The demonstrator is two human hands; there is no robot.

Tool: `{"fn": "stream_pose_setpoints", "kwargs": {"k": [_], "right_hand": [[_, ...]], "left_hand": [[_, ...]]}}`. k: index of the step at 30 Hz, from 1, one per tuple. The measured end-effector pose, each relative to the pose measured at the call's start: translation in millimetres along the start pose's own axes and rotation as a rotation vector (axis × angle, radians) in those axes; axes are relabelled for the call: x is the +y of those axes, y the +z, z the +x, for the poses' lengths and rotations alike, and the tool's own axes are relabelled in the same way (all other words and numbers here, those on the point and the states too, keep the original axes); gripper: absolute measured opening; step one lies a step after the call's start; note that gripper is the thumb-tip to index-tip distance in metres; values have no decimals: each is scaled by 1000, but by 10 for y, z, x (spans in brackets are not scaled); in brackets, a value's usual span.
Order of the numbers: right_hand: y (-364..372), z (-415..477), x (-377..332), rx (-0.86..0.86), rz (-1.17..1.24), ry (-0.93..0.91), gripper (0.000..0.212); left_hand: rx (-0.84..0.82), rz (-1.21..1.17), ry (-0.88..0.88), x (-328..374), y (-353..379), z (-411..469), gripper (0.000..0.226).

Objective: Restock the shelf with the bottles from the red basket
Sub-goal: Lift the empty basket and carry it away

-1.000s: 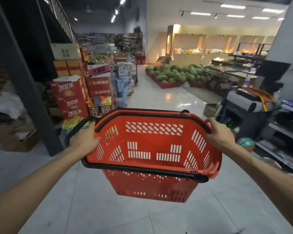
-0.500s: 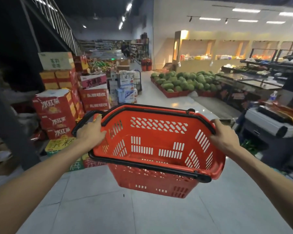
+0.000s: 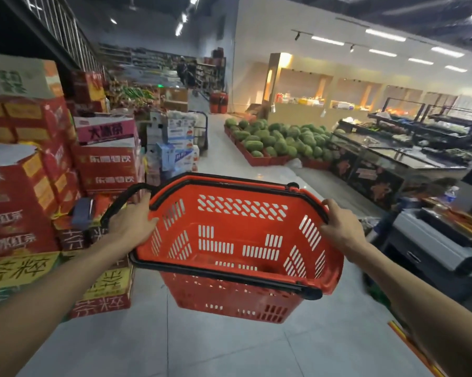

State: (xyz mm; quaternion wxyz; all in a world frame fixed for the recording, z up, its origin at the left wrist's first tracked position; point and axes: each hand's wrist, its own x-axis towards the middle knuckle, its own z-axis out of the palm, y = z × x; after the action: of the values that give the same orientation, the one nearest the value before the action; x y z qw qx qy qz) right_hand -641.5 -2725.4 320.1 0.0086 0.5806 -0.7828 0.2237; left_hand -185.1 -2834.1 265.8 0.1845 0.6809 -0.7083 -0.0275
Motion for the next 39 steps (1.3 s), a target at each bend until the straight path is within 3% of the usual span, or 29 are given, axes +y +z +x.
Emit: {"fn": "stream_pose_setpoints", "kwargs": {"k": [13,18,28,33,39], "right_hand": [[1645,3588,421,-8,76,-11,42],[2065,4956,446,-35,73,-19,42],[3349,7642,156,-84,84,-63,40],[4034,8883,-33,-84,80,-66,41],[4748,10063,99,-86,61,-61,35]], "left_hand": [[-111,78,-20,671,1437,3440,79],[-79,52,-70,942,1701,4644,78],[-48,-30,-145,772,2760,7269,77],[-105,-46,-199,706,3315,8539,62],[-265,-234,-309,714,4003,9801,61]]}}
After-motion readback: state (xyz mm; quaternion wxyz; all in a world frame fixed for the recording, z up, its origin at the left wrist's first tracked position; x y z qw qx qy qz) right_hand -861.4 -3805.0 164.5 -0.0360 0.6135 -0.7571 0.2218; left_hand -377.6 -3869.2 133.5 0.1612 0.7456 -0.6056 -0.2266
